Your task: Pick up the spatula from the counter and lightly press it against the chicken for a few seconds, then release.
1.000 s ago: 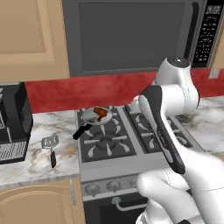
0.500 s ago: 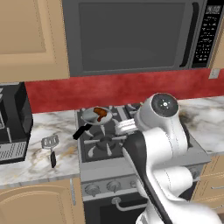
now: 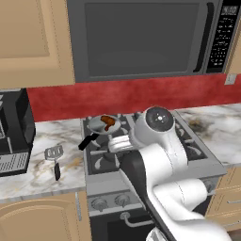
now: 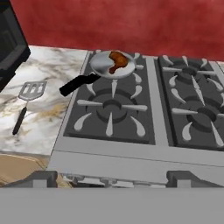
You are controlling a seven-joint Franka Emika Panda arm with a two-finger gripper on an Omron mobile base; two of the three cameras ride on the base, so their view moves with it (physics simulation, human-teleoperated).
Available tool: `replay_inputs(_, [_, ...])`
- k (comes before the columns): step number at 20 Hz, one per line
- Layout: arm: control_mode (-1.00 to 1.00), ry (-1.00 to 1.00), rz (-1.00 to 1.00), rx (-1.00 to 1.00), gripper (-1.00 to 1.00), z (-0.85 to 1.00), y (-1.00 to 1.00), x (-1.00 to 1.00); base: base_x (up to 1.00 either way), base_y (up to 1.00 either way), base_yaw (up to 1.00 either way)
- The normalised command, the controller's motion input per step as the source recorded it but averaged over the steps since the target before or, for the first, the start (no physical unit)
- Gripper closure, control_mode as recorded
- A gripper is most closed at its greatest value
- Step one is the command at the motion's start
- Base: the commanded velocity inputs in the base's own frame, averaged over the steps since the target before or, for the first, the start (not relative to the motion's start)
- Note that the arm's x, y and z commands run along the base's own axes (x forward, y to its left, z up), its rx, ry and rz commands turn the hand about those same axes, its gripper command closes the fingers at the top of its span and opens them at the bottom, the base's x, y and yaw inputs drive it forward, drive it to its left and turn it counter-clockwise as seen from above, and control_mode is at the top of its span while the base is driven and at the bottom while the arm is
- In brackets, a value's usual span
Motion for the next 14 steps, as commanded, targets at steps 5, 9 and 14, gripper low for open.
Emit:
replay_inputs(5, [-1.00,0.22,0.05,0.06,-1.00,0.00,0.44,0.00,0.00,0.00,0.00])
replay_inputs(9, [-1.00,0.04,0.06,0.00,-1.00,-0.04,0.50,0.00,0.00,0.00,0.00])
replay_inputs(14, [-1.00,-0.03,0.03,0.00,-1.00,-0.25,0.43,0.00,0.00,0.00,0.00])
